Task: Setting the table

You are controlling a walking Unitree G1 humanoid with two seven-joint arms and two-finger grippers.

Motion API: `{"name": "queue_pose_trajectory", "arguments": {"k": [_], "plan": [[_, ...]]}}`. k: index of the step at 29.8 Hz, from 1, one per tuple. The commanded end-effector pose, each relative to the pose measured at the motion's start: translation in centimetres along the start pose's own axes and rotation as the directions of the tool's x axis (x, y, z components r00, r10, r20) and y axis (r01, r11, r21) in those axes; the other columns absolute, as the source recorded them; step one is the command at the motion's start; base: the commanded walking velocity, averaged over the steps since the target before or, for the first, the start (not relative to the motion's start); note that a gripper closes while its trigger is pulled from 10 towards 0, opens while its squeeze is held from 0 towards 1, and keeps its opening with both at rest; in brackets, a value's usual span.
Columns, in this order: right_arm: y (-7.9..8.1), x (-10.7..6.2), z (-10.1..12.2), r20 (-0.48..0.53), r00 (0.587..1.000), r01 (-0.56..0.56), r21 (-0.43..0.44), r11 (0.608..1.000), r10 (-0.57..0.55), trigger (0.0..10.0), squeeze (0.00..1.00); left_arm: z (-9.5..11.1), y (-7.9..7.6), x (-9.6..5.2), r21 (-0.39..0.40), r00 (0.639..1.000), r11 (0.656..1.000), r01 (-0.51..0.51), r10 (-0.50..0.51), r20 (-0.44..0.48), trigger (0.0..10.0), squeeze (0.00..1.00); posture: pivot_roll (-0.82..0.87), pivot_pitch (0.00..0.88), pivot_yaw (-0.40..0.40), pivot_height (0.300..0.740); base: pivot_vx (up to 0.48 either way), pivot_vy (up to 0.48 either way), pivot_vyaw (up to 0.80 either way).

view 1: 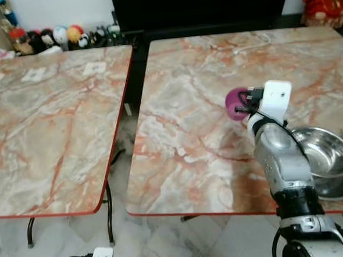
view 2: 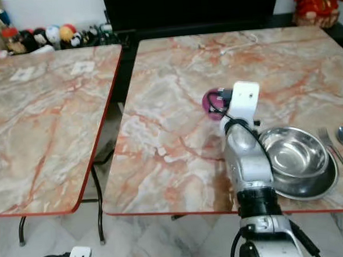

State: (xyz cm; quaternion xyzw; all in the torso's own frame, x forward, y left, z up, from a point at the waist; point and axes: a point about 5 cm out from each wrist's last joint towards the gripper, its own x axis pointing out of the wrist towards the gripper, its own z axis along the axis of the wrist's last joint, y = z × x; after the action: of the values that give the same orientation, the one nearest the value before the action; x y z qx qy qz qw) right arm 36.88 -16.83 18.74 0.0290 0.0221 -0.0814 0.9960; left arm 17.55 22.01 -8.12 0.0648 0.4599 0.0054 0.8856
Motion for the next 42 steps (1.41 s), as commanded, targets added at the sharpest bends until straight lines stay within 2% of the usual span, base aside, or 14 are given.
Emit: {"name": "queue_pose_trajectory", "arguments": {"k": [1,3,9,15,20,23,25,26,28,29,35,42], "plan": [[0.1,0.1,-0.4,-0.038,0.999,0.007,0.012,1.0,-0.006,10.0,0.0,-0.8,0.1,-0.2,-0.007,1.0,1.0,-0.004,0.004,-0.024,10.0,0.0,-0.15,0.071,0.071,0.74,0.0,0.0,0.0],[-0.1,-0.1,-0.4,-0.059,0.997,0.043,0.051,0.998,-0.04,10.0,0.0,-0.8,0.0,-0.1,-0.006,1.0,1.0,-0.001,0.001,-0.027,10.0,0.0,-0.15,0.074,0.071,0.74,0.0,0.0,0.0],[0.0,-0.2,-0.1,-0.064,0.997,0.048,0.074,0.996,-0.043,10.0,0.0,-0.9,-0.1,-0.1,-0.005,1.0,1.0,0.001,-0.001,-0.029,10.0,0.0,-0.15,0.076,0.072,0.74,0.0,0.0,0.0],[-0.7,-0.9,0.8,0.012,0.996,0.089,0.146,0.985,-0.092,10.0,0.0,-1.1,-0.1,-0.2,-0.008,1.0,1.0,0.002,-0.002,-0.031,10.0,0.0,-0.15,0.078,0.07,0.74,0.0,0.0,0.0],[-0.5,-2.8,1.3,0.165,0.985,0.021,0.133,0.991,-0.043,10.0,0.0,-1.4,-0.1,-0.3,-0.009,0.999,1.0,-0.003,0.002,-0.034,10.0,0.0,-0.15,0.079,0.068,0.74,0.0,0.0,0.0],[-0.5,-3.7,1.7,0.238,0.971,-0.011,0.08,0.997,-0.008,10.0,0.0,-1.5,-0.1,-0.3,-0.009,0.999,1.0,-0.004,0.004,-0.034,10.0,0.0,-0.15,0.08,0.064,0.74,0.0,0.0,0.0],[-0.6,-5.4,1.7,0.304,0.952,-0.04,0.029,0.999,0.03,10.0,0.0,-1.4,-0.1,-0.3,-0.011,0.999,1.0,-0.007,0.006,-0.031,10.0,0.0,-0.16,0.082,0.064,0.74,0.0,0.0,0.0],[-0.6,-5.4,1.7,0.304,0.952,-0.04,0.029,0.999,0.03,10.0,0.0,-1.4,-0.1,-0.3,-0.011,0.999,1.0,-0.007,0.006,-0.031,10.0,0.0,-0.16,0.082,0.064,0.74,0.0,0.0,0.0],[-1.2,-7.3,1.0,0.327,0.945,-0.04,0.005,0.999,0.036,10.0,0.0,-1.4,-0.1,-0.3,-0.009,1.0,1.0,-0.008,0.007,-0.03,10.0,0.0,-0.17,0.082,0.064,0.74,0.0,0.0,0.0],[-1.4,-7.6,0.8,0.325,0.945,-0.034,0.0,0.999,0.032,10.0,0.0,-1.3,-0.1,-0.3,-0.008,1.0,1.0,-0.008,0.007,-0.03,10.0,0.0,-0.17,0.084,0.065,0.74,0.0,0.0,0.0],[-1.8,-8.5,0.4,0.33,0.943,-0.038,-0.002,0.999,0.037,10.0,0.0,-1.3,-0.1,-0.3,-0.005,1.0,1.0,-0.004,0.004,-0.029,10.0,0.0,-0.18,0.084,0.065,0.74,0.0,0.0,0.0],[-0.9,-8.0,1.1,0.35,0.935,-0.066,-0.004,0.998,0.063,10.0,0.0,-2.0,0.3,-0.5,-0.011,0.999,1.0,-0.007,0.007,-0.034,10.0,0.0,-0.17,0.079,0.057,0.74,0.183,0.0,0.0]]}}
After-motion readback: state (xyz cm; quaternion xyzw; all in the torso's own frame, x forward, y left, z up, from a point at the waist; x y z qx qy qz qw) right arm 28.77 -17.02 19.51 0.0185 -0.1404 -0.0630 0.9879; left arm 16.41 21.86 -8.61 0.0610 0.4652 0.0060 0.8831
